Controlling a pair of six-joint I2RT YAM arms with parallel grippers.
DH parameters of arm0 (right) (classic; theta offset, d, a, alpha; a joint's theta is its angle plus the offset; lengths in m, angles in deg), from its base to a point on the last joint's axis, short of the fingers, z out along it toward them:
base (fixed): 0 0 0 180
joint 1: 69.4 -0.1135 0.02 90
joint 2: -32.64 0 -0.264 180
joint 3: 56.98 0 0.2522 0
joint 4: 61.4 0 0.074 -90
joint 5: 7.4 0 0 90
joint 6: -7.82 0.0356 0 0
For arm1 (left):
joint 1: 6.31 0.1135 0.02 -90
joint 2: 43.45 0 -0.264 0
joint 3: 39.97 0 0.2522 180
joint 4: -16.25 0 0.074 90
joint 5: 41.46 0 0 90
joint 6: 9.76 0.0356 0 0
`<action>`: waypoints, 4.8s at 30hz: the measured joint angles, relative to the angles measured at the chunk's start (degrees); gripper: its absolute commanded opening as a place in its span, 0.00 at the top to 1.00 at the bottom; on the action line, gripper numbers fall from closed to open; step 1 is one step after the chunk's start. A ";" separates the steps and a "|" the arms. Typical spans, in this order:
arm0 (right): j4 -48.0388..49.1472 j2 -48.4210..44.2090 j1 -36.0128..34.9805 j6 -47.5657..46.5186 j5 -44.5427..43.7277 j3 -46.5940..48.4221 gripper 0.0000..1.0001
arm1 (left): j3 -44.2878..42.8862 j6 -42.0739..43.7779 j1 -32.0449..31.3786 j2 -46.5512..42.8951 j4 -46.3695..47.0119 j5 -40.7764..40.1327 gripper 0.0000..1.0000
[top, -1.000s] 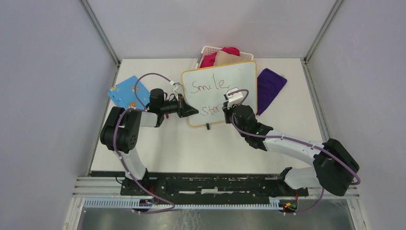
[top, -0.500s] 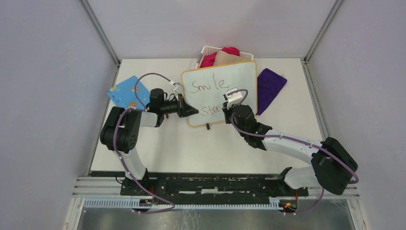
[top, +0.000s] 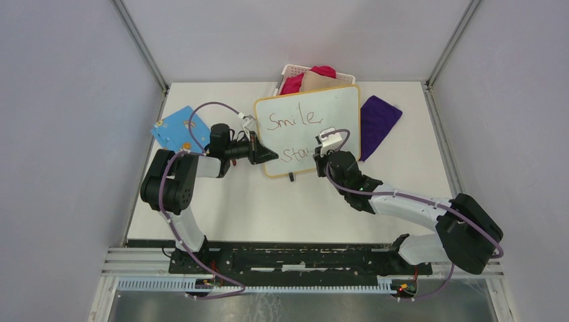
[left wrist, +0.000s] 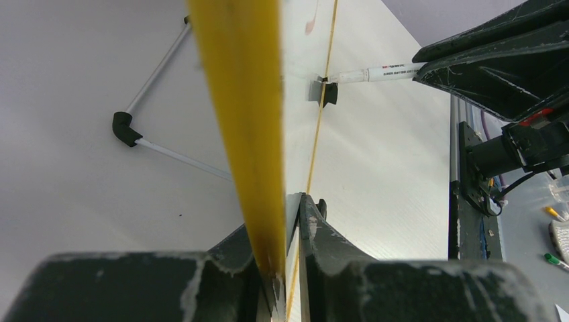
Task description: Write a sentence on the whiteboard
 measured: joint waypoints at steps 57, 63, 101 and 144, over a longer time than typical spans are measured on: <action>-1.62 -0.90 2.01 0.00 -0.66 1.46 1.00 | 0.00 0.00 0.00 0.00 -0.04 0.00 0.98; -1.49 -1.29 1.99 0.55 0.11 0.20 1.00 | 0.00 0.02 -0.02 0.00 -0.04 -0.02 0.98; -2.34 2.99 -5.49 2.67 1.60 0.42 1.00 | -0.02 0.04 -0.13 0.00 -0.11 -0.02 0.98; 8.15 -12.46 3.82 -2.29 -2.47 -8.46 1.00 | -0.42 0.04 -0.55 0.00 -0.48 -0.66 0.98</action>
